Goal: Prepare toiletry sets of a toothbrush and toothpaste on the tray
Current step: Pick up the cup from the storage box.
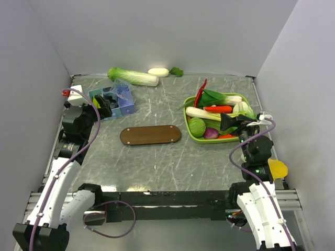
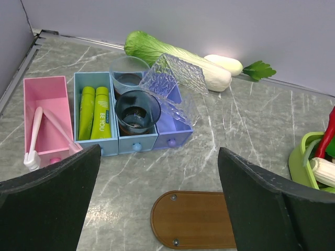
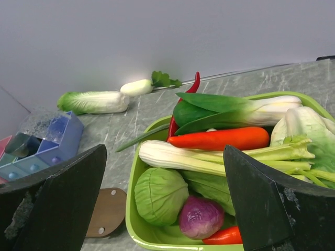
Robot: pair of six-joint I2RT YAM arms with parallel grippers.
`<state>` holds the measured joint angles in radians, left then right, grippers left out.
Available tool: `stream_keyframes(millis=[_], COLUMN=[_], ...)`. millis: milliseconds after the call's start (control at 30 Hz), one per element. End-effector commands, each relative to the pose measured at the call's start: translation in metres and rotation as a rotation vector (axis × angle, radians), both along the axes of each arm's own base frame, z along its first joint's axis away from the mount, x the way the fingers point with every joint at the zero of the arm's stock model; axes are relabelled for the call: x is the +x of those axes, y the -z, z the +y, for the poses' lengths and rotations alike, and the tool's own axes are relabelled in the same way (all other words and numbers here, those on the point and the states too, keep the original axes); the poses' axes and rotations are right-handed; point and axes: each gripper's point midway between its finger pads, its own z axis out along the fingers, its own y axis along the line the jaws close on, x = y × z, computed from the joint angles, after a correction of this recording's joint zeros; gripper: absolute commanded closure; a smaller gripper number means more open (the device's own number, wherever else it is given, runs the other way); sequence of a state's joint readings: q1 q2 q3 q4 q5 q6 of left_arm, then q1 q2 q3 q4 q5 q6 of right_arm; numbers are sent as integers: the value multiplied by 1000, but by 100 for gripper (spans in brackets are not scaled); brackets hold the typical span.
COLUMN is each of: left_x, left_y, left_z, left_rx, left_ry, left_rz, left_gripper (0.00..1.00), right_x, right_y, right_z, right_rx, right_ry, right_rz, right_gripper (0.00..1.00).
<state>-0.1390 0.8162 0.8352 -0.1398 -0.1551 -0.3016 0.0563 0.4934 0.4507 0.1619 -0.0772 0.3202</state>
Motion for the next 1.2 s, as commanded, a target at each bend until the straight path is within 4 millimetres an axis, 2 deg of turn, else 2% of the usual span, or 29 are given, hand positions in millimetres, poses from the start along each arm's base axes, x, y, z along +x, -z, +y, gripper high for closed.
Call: stream_keyframes(millis=[0, 333, 467, 500, 567, 733, 767, 800, 833, 867, 900, 967, 1000, 1033, 1067, 1100, 1133, 1167], left_x=[3, 4, 6, 7, 10, 18, 24, 28, 33, 42, 48, 66, 75, 89, 96, 104, 116, 121], left_y=[-11, -9, -3, -1, 1, -4, 5, 5, -4, 7, -2, 19, 8, 28, 32, 27, 48, 54], left_z=[1, 1, 14, 17, 18, 24, 25, 31, 33, 32, 37, 40, 42, 40, 54, 54, 57, 61], left_rx=[-14, -17, -15, -21, -14, 13, 18, -2, -15, -23, -40, -42, -46, -45, -54, -62, -61, -58], left_ry=[-13, -13, -89, -115, -119, -141, -146, -161, -162, -141, -151, -149, -148, -140, -167, -153, -156, -166], left_rz=[-35, -29, -4, 2, 13, 4, 46, 60, 54, 101, 93, 180, 176, 244, 268, 285, 348, 373], left_gripper=[3, 3, 3, 3, 3, 3, 2, 1, 3, 4, 7, 10, 12, 14, 16, 20, 22, 24], right_x=[-4, -7, -9, -10, -11, -16, -17, -19, -19, -20, -20, -21, -19, -19, -19, -18, -18, -17], right_y=[-28, -32, -32, -37, -38, -44, -43, -50, -46, -49, -47, -51, -50, -49, -51, -49, -48, -48], right_z=[2, -2, -5, -5, -7, -10, -10, -11, -10, -10, -8, -6, -5, -3, -2, -1, 0, 0], right_rx=[-11, -33, -41, -38, -33, -53, -59, -60, -62, -62, -62, -61, -60, -60, -59, -58, -60, -60], right_ry=[-10, 6, 20, 24, 33, 45, 45, 45, 43, 42, 32, 20, 12, 1, -4, -9, -15, -16], right_rz=[-65, -49, -14, -18, -7, 49, 62, 56, 80, 80, 94, 95, 106, 115, 116, 125, 134, 137], right_gripper=[0, 0, 0, 0, 0, 1, 1, 1, 1, 1, 1, 2, 2, 2, 3, 3, 3, 3])
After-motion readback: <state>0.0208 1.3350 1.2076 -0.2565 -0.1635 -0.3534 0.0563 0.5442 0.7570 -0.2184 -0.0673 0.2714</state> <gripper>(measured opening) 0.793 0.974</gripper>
